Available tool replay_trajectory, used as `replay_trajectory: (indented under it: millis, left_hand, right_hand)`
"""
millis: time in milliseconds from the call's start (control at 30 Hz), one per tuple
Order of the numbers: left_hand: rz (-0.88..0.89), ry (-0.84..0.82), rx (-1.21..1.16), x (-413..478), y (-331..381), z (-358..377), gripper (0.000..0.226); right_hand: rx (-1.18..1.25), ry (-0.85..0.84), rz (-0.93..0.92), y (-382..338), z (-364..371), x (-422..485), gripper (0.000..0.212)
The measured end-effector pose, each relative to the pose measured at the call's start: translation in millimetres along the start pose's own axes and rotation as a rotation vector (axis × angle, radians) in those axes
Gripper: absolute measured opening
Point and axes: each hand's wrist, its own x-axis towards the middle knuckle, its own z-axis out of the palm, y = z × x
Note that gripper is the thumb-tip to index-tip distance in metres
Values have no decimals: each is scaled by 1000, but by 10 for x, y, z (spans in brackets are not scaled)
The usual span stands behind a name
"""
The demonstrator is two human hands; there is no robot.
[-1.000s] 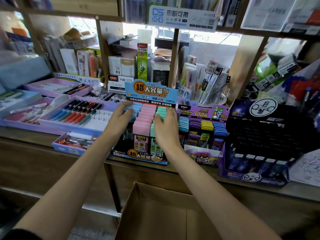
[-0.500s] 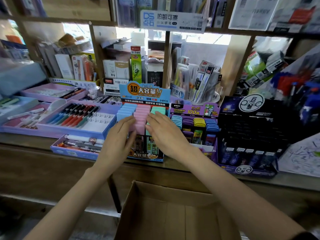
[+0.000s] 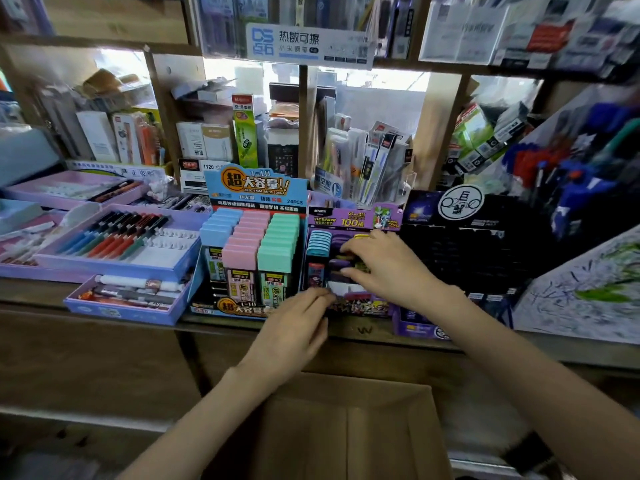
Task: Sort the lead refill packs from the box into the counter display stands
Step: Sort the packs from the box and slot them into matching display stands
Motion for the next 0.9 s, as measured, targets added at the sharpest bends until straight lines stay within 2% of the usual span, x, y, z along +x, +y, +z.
replay_trajectory:
  millis: [67,133,300,433,600,700,800,900]
  left_hand:
    - [-42,-46,23,-1,46,121,46]
    - [-67,-47,45,-13,65,180,50]
    - [-100,-14,3,3,77,188,46]
    - [-113,0,-19,40,77,163,41]
    - [-120,-3,-21,43,66,157,40]
    - [-111,-7,-23,69,61,135,36]
    - [-120,-9,-18,89,71,121,33]
    - [-124,-11,13,124,110,113,34]
  right_hand:
    - [-65,-36,-41,-20,42,57,32]
    - [-13,-70,-16,-28,58,99,28]
    - [38,-121,26,-8,7,186,26]
    - [58,-21,21,-39,33,174,22]
    - [-177,240,-70,11,98,181,17]
    - [-154,229,-47,69,94,243,17]
    - [-117,177,-21,120,70,285,30]
    - [103,183,19,179,-141,215,34]
